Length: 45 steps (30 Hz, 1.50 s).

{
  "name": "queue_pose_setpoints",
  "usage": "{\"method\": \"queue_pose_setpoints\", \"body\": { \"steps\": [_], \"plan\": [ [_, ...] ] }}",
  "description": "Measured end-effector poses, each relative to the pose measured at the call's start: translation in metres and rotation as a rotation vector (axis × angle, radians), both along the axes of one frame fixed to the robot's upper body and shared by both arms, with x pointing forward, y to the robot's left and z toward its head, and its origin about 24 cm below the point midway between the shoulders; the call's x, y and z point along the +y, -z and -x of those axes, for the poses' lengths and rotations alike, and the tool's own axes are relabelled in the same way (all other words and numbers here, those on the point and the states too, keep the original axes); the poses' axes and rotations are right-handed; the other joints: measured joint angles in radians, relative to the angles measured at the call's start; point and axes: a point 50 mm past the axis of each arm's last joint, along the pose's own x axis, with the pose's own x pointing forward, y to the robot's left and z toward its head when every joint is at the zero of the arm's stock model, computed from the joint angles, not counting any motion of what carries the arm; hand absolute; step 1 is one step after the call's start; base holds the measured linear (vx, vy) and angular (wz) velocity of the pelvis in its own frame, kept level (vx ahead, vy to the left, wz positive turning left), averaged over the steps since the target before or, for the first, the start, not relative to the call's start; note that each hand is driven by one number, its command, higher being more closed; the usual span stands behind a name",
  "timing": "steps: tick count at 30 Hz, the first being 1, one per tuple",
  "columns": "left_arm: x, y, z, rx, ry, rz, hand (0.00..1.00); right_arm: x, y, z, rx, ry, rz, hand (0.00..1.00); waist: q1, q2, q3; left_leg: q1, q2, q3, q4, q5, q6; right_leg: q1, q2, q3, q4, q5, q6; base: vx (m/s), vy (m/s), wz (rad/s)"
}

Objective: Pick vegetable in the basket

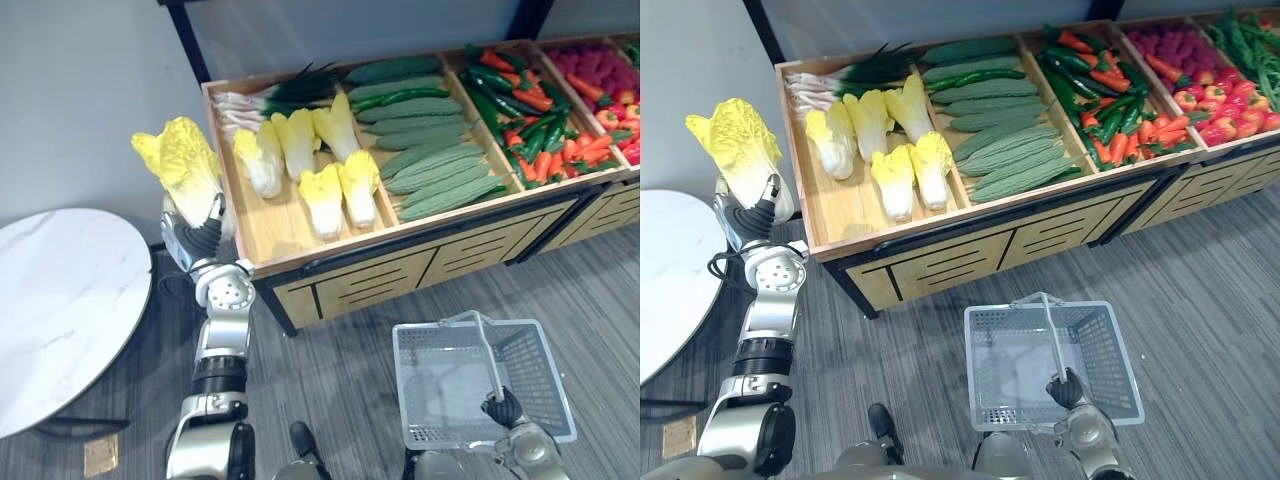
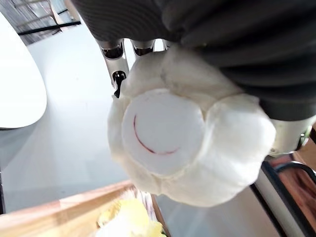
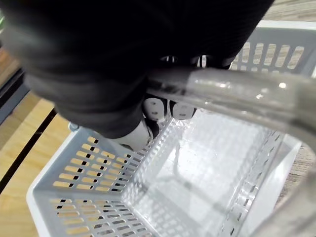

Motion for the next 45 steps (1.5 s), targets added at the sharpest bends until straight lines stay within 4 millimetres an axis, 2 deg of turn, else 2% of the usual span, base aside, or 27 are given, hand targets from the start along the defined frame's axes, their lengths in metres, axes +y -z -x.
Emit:
{"method": "queue_pose_setpoints", "body": {
  "steps": [5,9,13,15,18,22,26,30,35,39,45],
  "plan": [
    [-0.025,-0.007,0.005,-0.038,0.176,-0.116,1.00,-0.040,-0.020,-0.002,-0.009,0.013,0.111,1.00,-0.007,0.005,-0.029,0.041,-0.004,0.080,-0.001,-0.013,-0.003,-0.005,0.003,0.078,-0.017,0.020,0.017,0.04,0.005,-0.40],
    [-0.037,-0.008,0.011,-0.052,0.286,-0.179,1.00,-0.060,-0.046,-0.019,-0.043,-0.090,0.229,1.00,-0.009,0.019,-0.042,0.085,0.000,0.155,-0.001,-0.023,-0.012,-0.007,0.018,0.158,-0.040,0.049,0.018,0.03,0.001,-0.60],
    [-0.054,-0.007,0.017,-0.053,0.432,-0.272,1.00,-0.066,-0.071,-0.038,-0.055,-0.261,0.328,1.00,-0.008,0.029,-0.050,0.131,0.009,0.248,-0.001,-0.035,-0.025,-0.018,0.044,0.253,-0.060,0.076,0.017,-0.01,-0.015,-0.77],
    [-0.065,-0.005,0.020,-0.048,0.528,-0.325,1.00,-0.061,-0.085,-0.053,-0.086,-0.350,0.353,1.00,-0.017,0.032,-0.054,0.152,0.013,0.304,-0.001,-0.040,-0.029,-0.032,0.057,0.307,-0.070,0.091,0.020,-0.04,-0.030,-0.70],
    [-0.077,-0.003,0.023,-0.038,0.624,-0.363,1.00,-0.055,-0.096,-0.063,-0.121,-0.421,0.369,1.00,-0.028,0.033,-0.055,0.177,0.020,0.349,-0.001,-0.046,-0.035,-0.033,0.063,0.337,-0.069,0.097,0.020,-0.04,-0.029,-0.51],
    [-0.114,0.000,0.036,-0.046,0.869,-0.438,1.00,-0.042,-0.118,-0.075,-0.190,-0.546,0.406,1.00,-0.028,0.034,-0.066,0.217,0.021,0.437,-0.001,-0.066,-0.046,-0.039,0.078,0.390,-0.066,0.103,0.032,-0.06,-0.014,-0.47],
    [-0.146,-0.006,0.058,-0.104,1.164,-0.393,1.00,-0.026,-0.137,-0.079,-0.251,-0.686,0.432,1.00,-0.028,0.034,-0.106,0.237,0.029,0.539,0.000,-0.077,-0.050,-0.059,0.079,0.395,-0.064,0.106,0.038,-0.04,0.012,-0.38],
    [-0.170,-0.003,0.074,-0.097,1.406,-0.369,1.00,-0.020,-0.145,-0.079,-0.272,-0.754,0.442,1.00,-0.032,0.039,-0.131,0.256,0.034,0.585,0.002,-0.078,-0.066,-0.061,0.086,0.401,-0.061,0.108,0.039,0.00,0.018,-0.18],
    [-0.183,0.005,0.088,-0.035,1.608,-0.459,1.00,-0.013,-0.151,-0.079,-0.286,-0.806,0.427,1.00,-0.034,0.041,-0.134,0.271,0.033,0.622,0.006,-0.087,-0.079,-0.072,0.093,0.419,-0.044,0.111,0.034,-0.02,0.028,-0.15],
    [-0.188,0.019,0.101,0.063,1.753,-0.547,1.00,0.000,-0.165,-0.084,-0.351,-0.860,0.394,1.00,-0.059,0.043,-0.135,0.277,0.032,0.649,0.007,-0.093,-0.087,-0.080,0.102,0.443,-0.044,0.111,0.034,-0.02,0.013,-0.16],
    [-0.194,0.030,0.112,0.131,1.869,-0.562,1.00,0.018,-0.185,-0.091,-0.440,-0.922,0.346,1.00,-0.088,0.047,-0.138,0.289,0.032,0.689,0.007,-0.098,-0.095,-0.092,0.116,0.473,-0.044,0.111,0.034,-0.02,-0.006,-0.19]
  ]
}}
